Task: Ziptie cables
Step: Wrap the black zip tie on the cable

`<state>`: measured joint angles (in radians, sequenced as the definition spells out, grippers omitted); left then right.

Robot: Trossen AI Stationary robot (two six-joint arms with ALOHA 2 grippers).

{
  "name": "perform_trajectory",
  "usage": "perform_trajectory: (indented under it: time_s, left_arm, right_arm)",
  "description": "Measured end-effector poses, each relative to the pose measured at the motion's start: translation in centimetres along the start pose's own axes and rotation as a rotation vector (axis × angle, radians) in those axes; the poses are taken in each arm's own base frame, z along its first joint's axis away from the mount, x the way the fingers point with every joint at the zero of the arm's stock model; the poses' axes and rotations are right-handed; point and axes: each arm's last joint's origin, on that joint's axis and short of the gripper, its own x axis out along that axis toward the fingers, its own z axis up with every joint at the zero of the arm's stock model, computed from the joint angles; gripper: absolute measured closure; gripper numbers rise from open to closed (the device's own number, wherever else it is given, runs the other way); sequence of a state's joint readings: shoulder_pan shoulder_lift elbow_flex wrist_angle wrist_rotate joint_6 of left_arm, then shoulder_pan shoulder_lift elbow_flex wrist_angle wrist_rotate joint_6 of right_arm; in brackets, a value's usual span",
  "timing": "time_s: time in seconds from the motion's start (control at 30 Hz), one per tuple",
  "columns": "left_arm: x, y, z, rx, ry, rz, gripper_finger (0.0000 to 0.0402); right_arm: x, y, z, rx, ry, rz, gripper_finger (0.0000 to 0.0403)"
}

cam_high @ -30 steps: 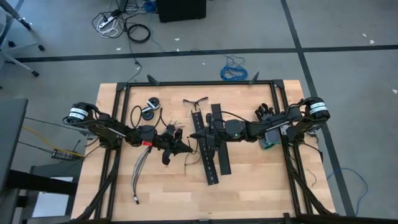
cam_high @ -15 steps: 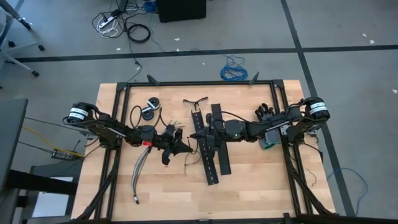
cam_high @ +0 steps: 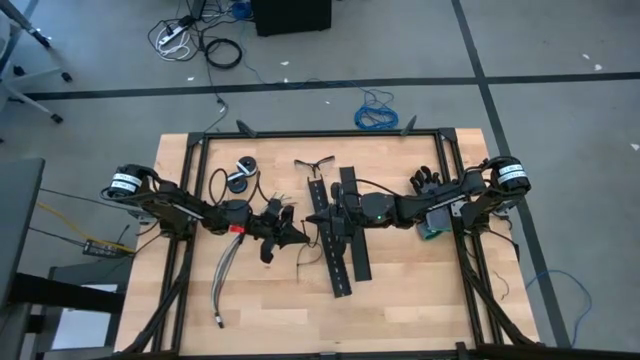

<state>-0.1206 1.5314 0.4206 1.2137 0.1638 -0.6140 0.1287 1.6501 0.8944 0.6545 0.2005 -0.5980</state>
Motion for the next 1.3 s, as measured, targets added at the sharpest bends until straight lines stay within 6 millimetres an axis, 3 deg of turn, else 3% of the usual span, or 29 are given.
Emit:
perform_trajectory:
  time_s: [0.57,1.3]
  left_arm:
    - [0.0,-0.1,0.2,0.004,-0.006,-0.033,0.0401]
    - [0.0,-0.2,-0.4,-0.091,0.074,-0.054,0.0401]
  right_arm:
    - [0.0,0.3,-0.1,-0.015,0.018,0.018,0.0403]
    - [-0.6,2.1,1.1,-0.205,0.027,0.008,0.0403]
